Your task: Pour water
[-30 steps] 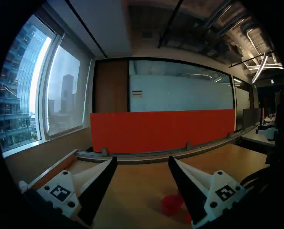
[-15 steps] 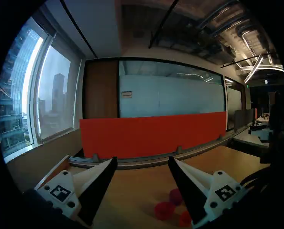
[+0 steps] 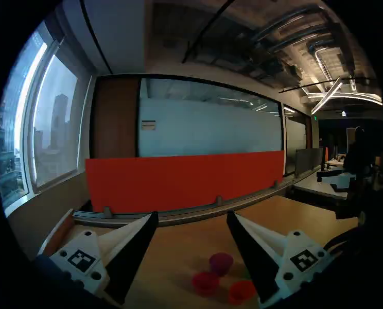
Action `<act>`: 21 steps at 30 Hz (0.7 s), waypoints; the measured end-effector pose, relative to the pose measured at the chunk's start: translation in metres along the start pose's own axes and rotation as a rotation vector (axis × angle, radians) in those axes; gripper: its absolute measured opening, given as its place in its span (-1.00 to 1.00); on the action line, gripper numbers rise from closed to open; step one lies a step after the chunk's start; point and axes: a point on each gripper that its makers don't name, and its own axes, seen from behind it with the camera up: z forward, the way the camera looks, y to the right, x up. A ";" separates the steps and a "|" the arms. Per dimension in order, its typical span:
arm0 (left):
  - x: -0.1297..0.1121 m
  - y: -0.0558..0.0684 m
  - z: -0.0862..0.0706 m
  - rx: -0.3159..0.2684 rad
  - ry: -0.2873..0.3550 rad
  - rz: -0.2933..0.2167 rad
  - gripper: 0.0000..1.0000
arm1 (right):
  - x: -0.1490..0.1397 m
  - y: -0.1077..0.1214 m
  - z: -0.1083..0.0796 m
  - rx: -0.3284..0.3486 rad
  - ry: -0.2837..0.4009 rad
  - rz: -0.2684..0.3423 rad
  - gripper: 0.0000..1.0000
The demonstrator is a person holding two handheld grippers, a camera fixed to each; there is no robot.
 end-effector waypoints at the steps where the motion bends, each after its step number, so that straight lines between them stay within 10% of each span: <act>1: 0.000 0.003 0.000 -0.013 0.000 -0.001 0.98 | 0.000 -0.002 0.000 0.010 0.000 0.000 1.00; 21: -0.002 0.034 0.000 -0.181 -0.029 0.001 0.98 | 0.009 -0.034 0.001 0.150 -0.012 -0.020 1.00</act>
